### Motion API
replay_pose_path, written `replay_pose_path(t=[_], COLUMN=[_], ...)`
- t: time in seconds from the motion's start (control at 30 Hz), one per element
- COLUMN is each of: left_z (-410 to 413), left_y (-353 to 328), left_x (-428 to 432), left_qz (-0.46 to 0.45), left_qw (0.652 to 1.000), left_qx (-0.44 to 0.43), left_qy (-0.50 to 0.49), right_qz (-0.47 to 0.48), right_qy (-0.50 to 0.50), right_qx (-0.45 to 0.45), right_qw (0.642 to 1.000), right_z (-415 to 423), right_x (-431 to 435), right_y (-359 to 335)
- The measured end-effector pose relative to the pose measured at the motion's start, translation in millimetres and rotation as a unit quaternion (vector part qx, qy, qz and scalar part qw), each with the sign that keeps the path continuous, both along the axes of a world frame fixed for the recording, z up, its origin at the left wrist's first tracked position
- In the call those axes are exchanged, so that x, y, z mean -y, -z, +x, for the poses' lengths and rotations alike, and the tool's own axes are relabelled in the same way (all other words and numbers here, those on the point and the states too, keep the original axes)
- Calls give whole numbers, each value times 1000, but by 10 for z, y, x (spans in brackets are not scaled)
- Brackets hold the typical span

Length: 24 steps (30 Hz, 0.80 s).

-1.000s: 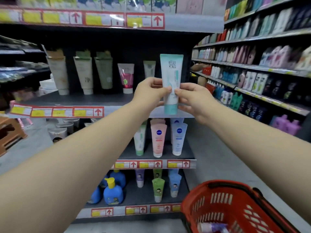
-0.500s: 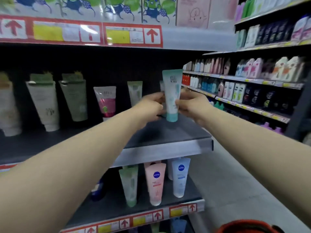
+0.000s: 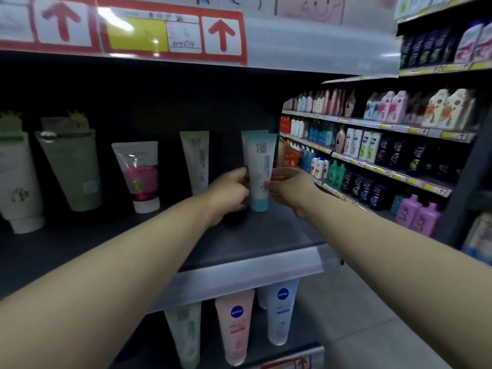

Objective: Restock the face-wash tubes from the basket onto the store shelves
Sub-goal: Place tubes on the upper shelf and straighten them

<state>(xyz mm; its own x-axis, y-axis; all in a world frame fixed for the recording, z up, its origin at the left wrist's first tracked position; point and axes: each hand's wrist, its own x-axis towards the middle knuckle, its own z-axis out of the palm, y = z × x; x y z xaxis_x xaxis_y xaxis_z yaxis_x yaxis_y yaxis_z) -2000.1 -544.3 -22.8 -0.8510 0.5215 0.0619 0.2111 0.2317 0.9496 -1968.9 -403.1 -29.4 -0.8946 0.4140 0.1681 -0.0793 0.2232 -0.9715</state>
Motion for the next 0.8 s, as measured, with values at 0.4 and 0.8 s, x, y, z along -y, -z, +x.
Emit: replay_pose_path(t=[0.4, 0.8], left_z=[171, 1175], left_y=[-1, -319], left_x=[-42, 251], left_qz=[-16, -260], left_qw=[1000, 910], left_qx=[-7, -322], left_qy=[-14, -37], right_qz=[120, 515], right_qy=[26, 3], right_qx=[20, 9], right_qw=[992, 857], right_z=[104, 1230], right_x=[-92, -75], right_y=[45, -298])
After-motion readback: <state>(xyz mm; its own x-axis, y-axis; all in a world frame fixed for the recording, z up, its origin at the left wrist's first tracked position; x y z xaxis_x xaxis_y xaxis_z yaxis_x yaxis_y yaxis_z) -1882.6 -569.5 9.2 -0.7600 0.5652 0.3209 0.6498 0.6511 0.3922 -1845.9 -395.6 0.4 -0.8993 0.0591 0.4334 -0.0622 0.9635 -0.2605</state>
